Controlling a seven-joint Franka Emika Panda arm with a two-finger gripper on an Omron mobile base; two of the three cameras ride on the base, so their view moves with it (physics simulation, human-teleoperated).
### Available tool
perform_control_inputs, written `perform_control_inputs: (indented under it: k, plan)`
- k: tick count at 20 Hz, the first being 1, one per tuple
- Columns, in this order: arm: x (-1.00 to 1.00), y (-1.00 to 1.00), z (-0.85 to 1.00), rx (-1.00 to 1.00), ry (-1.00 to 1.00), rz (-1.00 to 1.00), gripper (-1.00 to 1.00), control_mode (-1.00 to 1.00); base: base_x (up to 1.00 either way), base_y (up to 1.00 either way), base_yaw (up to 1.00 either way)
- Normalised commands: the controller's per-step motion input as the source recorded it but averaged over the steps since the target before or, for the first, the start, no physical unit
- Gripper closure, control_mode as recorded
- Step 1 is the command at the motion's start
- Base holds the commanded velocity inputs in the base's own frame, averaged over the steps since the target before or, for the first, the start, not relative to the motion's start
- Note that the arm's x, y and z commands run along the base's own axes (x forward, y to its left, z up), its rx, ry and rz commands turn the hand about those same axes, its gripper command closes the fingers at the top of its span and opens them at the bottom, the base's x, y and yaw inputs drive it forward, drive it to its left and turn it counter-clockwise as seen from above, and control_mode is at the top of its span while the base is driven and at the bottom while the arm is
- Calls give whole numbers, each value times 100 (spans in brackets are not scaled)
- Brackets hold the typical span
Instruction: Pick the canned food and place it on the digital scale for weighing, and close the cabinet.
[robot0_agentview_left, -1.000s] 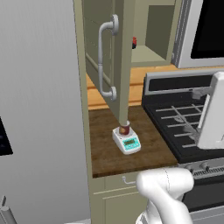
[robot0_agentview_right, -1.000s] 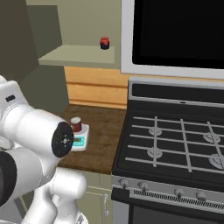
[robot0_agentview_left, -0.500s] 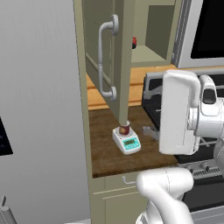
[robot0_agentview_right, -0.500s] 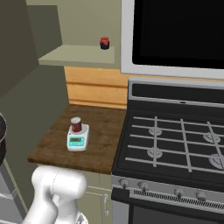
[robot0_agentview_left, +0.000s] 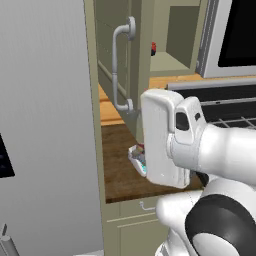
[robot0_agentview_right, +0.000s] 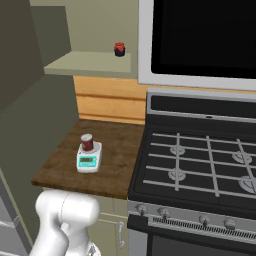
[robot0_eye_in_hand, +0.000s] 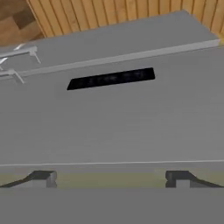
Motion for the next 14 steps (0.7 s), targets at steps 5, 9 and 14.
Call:
perform_control_inputs:
  k: [5, 9, 14]
  plan:
    - [0, 28, -21, -15, 0, -46, -100, -100, 0, 0, 0]
    - [20, 26, -23, -8, 5, -34, -100, -100, 0, 0, 0]
    - [31, 0, -6, -1, 15, -15, -100, -100, 0, 0, 0]
